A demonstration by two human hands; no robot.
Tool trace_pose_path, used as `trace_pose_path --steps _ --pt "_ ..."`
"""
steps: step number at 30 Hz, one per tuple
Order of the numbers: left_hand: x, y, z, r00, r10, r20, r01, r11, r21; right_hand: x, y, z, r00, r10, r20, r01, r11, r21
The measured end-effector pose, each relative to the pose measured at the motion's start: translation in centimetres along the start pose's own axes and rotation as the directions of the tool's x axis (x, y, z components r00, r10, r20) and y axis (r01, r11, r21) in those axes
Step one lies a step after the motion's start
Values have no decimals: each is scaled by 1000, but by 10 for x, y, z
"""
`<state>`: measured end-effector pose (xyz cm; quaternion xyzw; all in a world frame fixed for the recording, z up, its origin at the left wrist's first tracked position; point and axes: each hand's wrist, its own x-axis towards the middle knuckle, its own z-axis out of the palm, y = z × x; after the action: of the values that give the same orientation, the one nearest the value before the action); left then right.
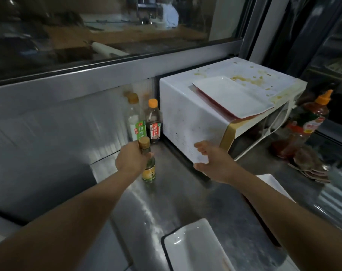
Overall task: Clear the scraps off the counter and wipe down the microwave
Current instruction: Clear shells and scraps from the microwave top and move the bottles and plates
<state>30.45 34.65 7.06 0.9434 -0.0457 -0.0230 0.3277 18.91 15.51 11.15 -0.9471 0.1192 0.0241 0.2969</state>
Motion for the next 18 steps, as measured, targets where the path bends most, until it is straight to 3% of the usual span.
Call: trace_pose_path --steps 6,18 --pt "49 -24 -23 999 32 -19 -32 999 -18 33 -28 25 996 -55 69 58 997 -56" --pt "119 -53 -22 995 -59 -84 61 998 26 87 -51 75 985 -131 115 154 963 -223"
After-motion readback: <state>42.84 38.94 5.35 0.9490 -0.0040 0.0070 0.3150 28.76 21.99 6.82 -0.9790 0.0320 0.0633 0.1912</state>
